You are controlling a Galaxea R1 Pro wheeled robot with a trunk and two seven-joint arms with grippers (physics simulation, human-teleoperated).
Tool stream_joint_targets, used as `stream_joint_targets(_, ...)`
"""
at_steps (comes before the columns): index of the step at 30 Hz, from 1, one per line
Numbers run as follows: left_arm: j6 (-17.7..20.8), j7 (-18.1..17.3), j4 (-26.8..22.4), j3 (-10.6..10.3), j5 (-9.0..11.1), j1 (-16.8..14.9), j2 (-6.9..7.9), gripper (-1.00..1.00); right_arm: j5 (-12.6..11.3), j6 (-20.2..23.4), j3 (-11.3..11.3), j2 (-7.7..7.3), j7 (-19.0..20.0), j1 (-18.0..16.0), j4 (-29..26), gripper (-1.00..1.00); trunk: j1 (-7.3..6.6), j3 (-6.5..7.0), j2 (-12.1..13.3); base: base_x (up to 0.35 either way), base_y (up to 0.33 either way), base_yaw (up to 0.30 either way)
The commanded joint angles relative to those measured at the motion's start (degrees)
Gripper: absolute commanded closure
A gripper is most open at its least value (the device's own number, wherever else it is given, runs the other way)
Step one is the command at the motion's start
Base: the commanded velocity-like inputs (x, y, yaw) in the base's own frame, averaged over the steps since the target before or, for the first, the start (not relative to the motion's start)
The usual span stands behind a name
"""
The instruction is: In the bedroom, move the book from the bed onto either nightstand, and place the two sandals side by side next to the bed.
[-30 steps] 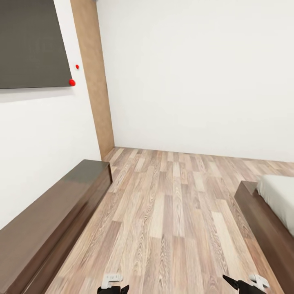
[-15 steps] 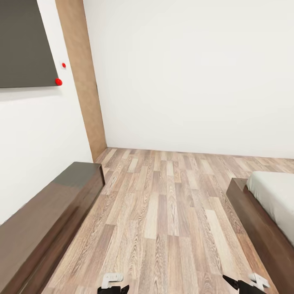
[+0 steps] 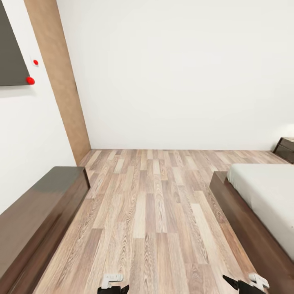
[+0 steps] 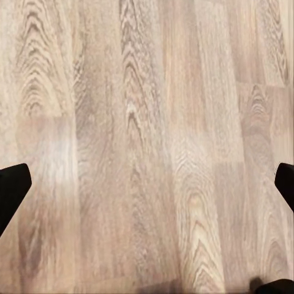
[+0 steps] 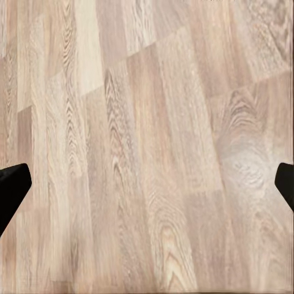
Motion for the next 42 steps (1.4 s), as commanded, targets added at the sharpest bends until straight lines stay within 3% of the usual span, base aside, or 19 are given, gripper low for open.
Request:
stream_joint_targets(1,-0.23,-0.23,0.12,-0.48,0.54,-0.06,-0.02,-1.00,-0.01,-0.11,-0.12,-0.01,0.18,-0.05,0.10,-1.00,-0.01,-0.08,-0.02,0.000,0.000,-0.255)
stream_joint_targets(42,-0.23,-0.23,0.12,-0.48,0.54,-0.06,-0.02,-1.00,-0.01,-0.11,-0.12,0.20,0.18,-0.05,0.10,-1.00,-0.01,-1.31,-0.02,0.000,0.000,-0.261)
